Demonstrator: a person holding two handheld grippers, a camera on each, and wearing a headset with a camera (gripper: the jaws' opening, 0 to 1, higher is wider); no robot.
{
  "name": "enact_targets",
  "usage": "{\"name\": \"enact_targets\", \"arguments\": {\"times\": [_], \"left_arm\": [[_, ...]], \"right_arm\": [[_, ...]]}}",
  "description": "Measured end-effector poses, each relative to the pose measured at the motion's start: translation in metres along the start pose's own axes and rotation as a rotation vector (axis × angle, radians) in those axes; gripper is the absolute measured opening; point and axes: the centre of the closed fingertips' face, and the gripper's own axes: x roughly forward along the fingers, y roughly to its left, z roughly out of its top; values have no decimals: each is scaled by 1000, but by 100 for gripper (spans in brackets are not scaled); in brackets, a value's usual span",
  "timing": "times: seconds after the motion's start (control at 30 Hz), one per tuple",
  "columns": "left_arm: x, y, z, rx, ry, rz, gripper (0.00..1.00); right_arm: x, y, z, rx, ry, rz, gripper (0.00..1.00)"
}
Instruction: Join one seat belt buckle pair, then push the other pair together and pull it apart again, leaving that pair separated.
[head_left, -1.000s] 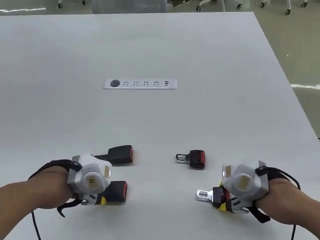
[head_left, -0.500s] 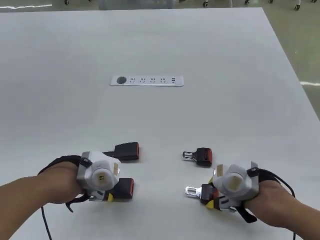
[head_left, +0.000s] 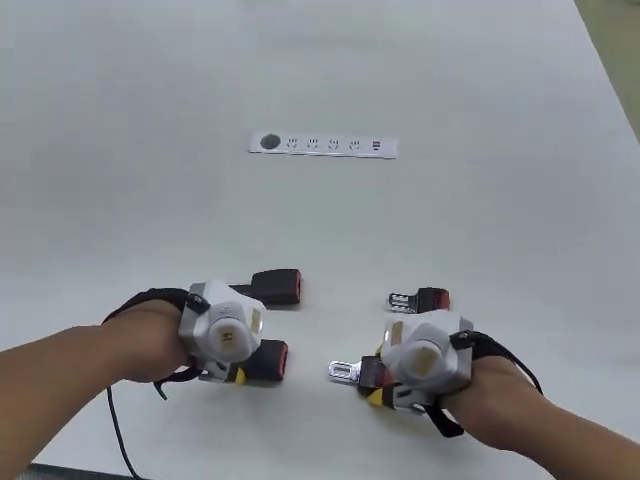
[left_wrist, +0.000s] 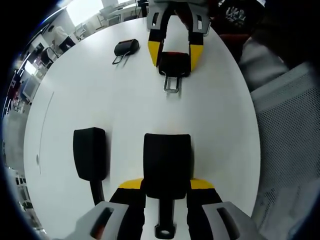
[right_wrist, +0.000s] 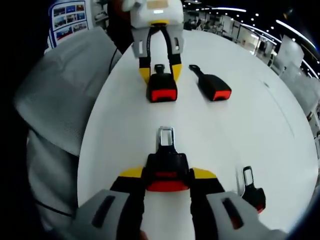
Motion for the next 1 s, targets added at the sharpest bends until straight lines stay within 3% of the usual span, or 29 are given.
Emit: {"name": "enact_targets", "arguments": {"times": [0.33,0.6,0.8,1.0], "left_arm": [[0,0,0,-1,-4,-1,32],[0,0,0,-1,-7,-2,32],[0,-1,0,4,-7,-5,32],[0,-1,0,12,-14,-11,32]], "right_arm": [[23,2,35,-30,-3,12,34],[28,4,43,-39,19,9,34],[30,3,48,-67,14,-16,34],[35,3,54,-46,-13,-2,34]]}}
